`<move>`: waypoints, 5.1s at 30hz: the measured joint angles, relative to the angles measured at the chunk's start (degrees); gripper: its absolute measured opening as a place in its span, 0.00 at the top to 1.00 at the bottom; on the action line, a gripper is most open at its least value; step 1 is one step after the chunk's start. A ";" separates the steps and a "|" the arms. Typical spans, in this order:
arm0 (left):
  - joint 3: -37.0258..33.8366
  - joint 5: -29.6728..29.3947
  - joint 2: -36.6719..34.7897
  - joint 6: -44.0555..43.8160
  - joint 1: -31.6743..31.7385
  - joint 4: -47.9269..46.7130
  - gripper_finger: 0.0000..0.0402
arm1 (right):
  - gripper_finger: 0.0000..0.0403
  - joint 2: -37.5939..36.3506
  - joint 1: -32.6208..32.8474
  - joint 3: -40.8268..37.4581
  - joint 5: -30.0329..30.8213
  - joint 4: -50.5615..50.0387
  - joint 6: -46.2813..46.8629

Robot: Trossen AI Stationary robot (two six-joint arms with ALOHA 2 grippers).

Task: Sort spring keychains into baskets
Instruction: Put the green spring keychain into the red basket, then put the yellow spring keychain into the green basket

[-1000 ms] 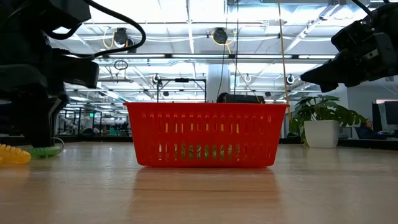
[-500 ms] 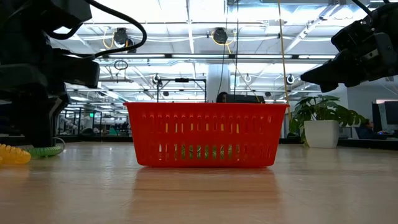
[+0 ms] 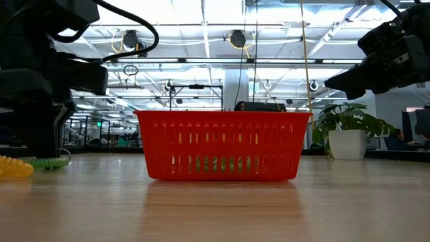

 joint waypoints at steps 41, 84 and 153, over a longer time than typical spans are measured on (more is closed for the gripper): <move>6.60 0.97 0.15 12.32 -0.04 4.07 0.96 | 0.90 0.00 0.01 0.00 0.00 -0.02 0.00; 11.61 4.15 8.59 40.03 5.99 43.79 0.91 | 0.91 0.00 0.02 0.00 -0.02 0.02 -0.02; 11.61 12.26 4.01 28.42 6.97 28.02 0.61 | 0.90 -0.01 0.02 0.00 -0.02 0.02 -0.01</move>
